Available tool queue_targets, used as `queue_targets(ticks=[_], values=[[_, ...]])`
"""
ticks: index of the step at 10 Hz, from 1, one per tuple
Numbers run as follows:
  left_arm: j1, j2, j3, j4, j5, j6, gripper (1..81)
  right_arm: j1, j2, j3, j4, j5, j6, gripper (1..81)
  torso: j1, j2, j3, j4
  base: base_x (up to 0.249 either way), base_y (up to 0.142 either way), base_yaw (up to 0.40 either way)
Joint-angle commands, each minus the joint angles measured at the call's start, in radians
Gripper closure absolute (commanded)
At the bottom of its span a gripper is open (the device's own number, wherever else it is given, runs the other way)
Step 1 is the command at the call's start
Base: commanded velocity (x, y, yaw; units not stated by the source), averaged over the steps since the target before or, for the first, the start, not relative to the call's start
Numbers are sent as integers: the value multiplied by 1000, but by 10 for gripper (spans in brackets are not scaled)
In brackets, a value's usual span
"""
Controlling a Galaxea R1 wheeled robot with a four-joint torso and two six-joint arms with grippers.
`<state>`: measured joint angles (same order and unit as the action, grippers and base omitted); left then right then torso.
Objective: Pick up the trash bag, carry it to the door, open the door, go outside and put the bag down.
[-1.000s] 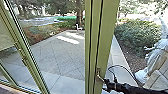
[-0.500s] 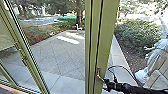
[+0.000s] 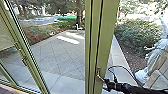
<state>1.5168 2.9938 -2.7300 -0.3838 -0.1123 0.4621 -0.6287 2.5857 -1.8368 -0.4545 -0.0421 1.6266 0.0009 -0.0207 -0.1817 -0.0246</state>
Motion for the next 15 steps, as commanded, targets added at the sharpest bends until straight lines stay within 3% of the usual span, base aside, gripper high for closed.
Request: queue_targets(ticks=[1,15], values=[[-19,-10,-1,-7,66,-2,811,42,-5,-28,20,-245,23,10,0,0,0,0,79,0,0],[-17,-10,-1,-7,66,-2,811,109,-60,-16,26,-246,21,10,-1,-4,0,-3,82,0,0]])
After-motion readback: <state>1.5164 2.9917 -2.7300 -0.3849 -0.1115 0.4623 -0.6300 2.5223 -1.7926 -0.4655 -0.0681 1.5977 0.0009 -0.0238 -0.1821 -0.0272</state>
